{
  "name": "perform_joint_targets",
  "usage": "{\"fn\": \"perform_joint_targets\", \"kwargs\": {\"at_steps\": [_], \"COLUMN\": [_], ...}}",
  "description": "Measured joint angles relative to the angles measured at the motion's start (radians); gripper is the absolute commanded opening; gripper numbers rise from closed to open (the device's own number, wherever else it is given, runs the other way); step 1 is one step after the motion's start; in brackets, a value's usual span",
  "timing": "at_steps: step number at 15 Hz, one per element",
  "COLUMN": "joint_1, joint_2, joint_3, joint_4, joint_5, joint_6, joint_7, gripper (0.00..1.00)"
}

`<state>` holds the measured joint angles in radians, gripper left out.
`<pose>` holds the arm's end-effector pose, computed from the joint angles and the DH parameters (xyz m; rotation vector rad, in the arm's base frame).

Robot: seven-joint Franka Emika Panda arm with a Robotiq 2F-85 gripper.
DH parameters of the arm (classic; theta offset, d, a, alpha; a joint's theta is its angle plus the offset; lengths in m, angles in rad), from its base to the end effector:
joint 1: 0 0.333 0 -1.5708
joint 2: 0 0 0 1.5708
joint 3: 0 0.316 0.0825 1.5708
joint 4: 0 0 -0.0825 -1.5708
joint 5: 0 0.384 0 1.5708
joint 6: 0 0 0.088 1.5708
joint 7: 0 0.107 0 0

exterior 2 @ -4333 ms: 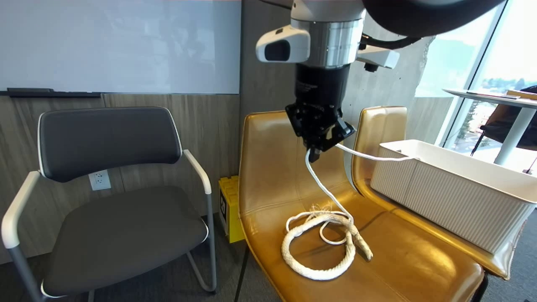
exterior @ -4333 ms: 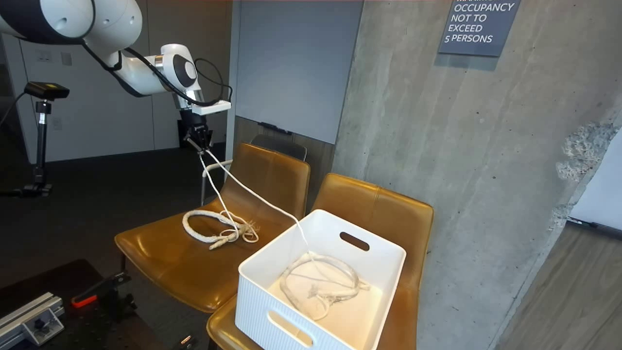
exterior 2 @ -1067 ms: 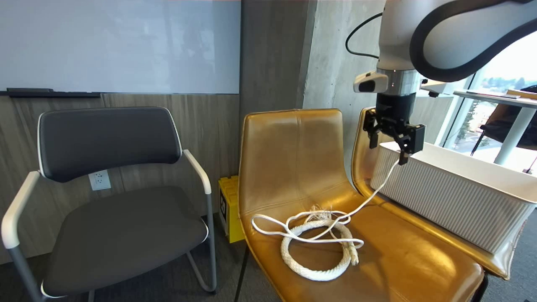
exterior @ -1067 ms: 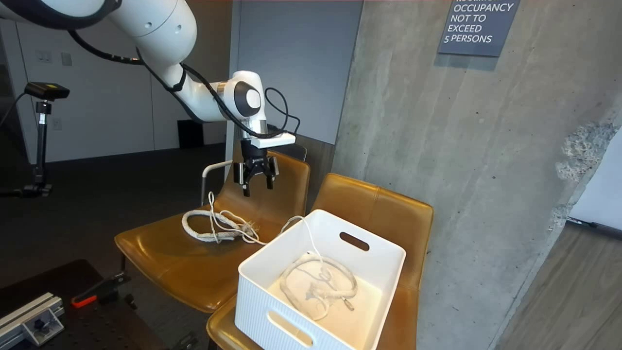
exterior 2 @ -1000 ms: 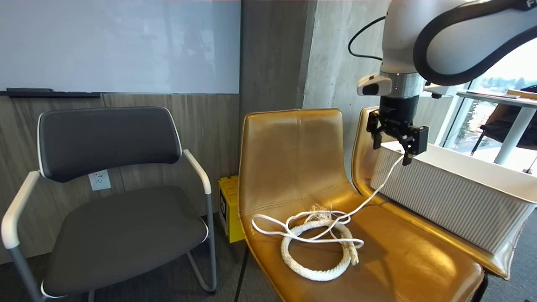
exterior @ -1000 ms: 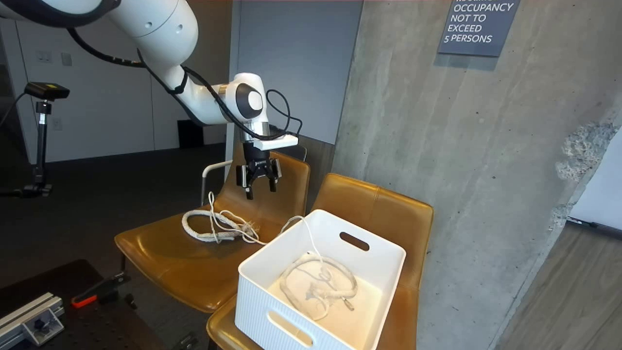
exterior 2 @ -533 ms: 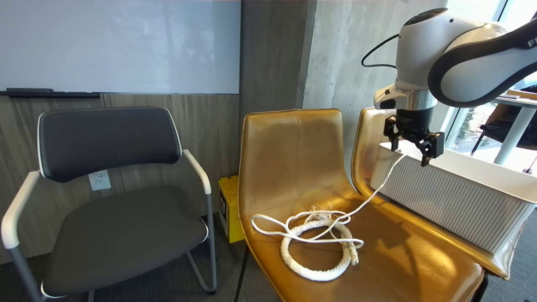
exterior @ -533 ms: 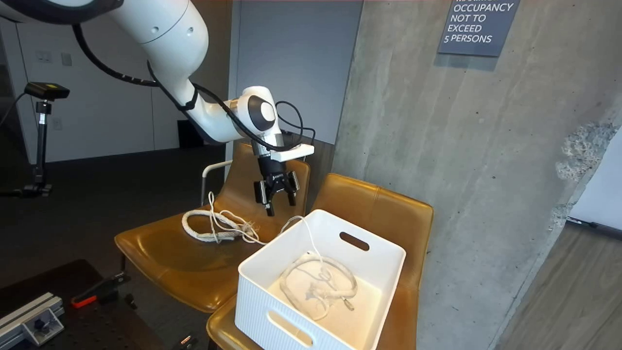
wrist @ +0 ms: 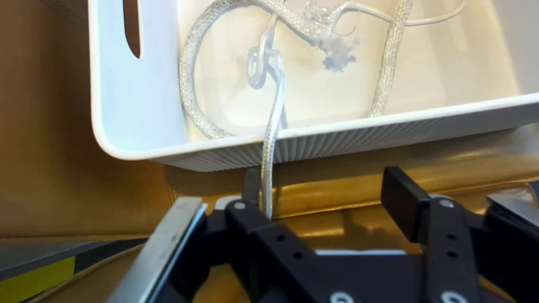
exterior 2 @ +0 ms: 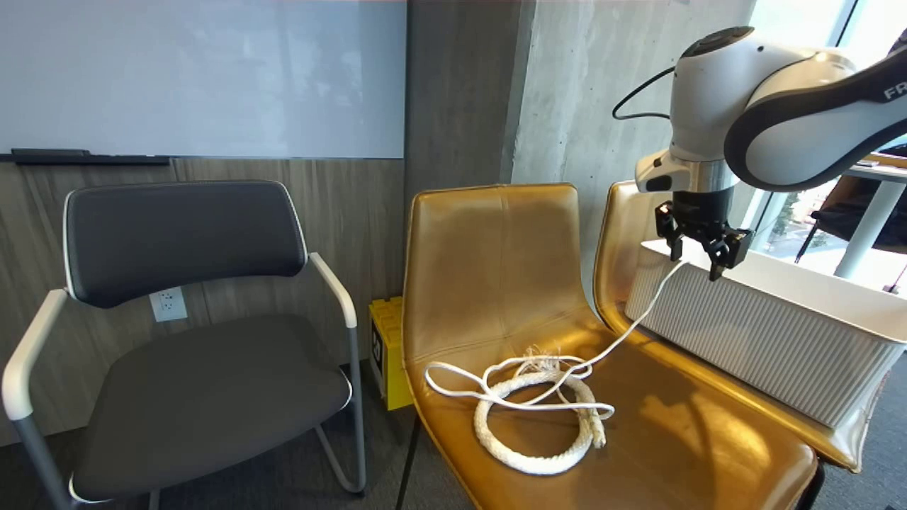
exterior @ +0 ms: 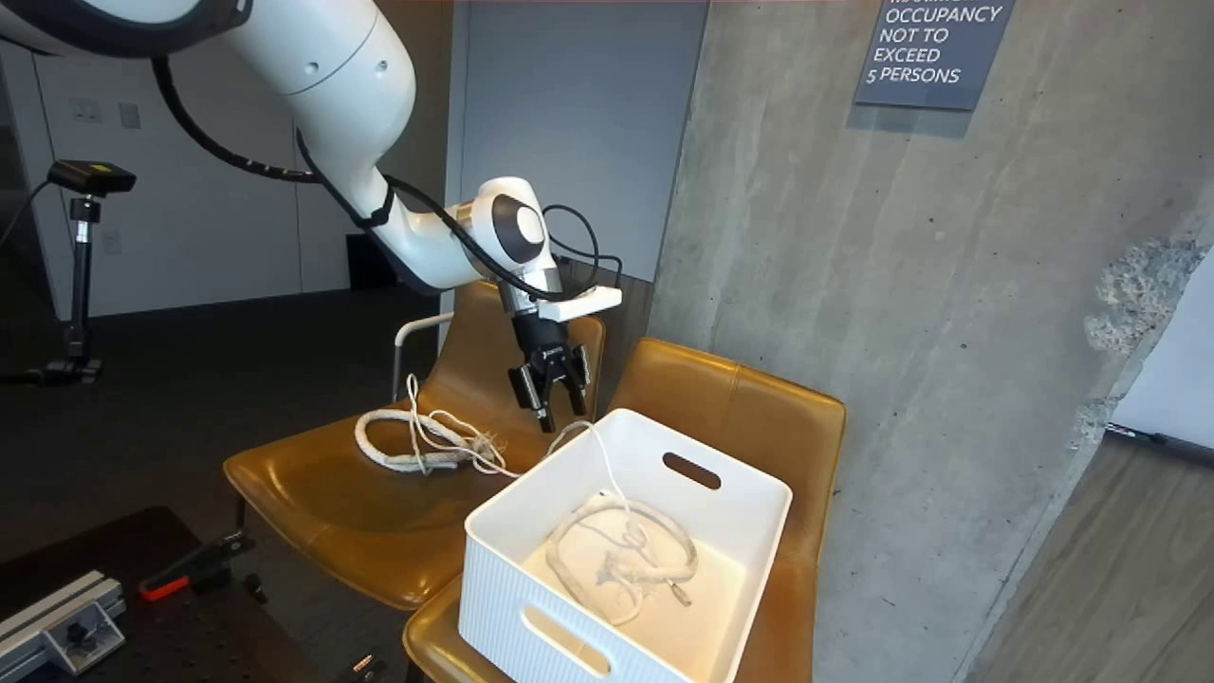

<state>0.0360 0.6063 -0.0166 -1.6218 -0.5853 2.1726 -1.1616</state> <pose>0.6884 -0.0064 0.2699 1.9683 1.8998 -0.4261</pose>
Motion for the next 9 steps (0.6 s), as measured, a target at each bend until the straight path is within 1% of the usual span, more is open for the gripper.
{"fn": "perform_joint_targets", "kwargs": {"at_steps": [1, 2, 3, 4, 6, 7, 9], "joint_1": [-0.001, -0.002, -0.003, -0.003, -0.005, -0.005, -0.007], "joint_2": [0.008, 0.016, 0.024, 0.033, 0.048, 0.056, 0.066], "joint_3": [0.000, -0.001, -0.001, -0.002, -0.005, -0.006, -0.008], "joint_4": [0.005, 0.008, 0.014, 0.021, 0.035, 0.042, 0.056], "joint_5": [-0.002, -0.004, -0.005, -0.006, -0.009, -0.011, -0.014], "joint_6": [0.005, 0.008, 0.010, 0.010, 0.010, 0.010, 0.010], "joint_7": [0.000, 0.000, 0.000, 0.000, 0.000, 0.000, 0.000], "gripper": [0.78, 0.74, 0.53, 0.52, 0.36, 0.27, 0.13]}}
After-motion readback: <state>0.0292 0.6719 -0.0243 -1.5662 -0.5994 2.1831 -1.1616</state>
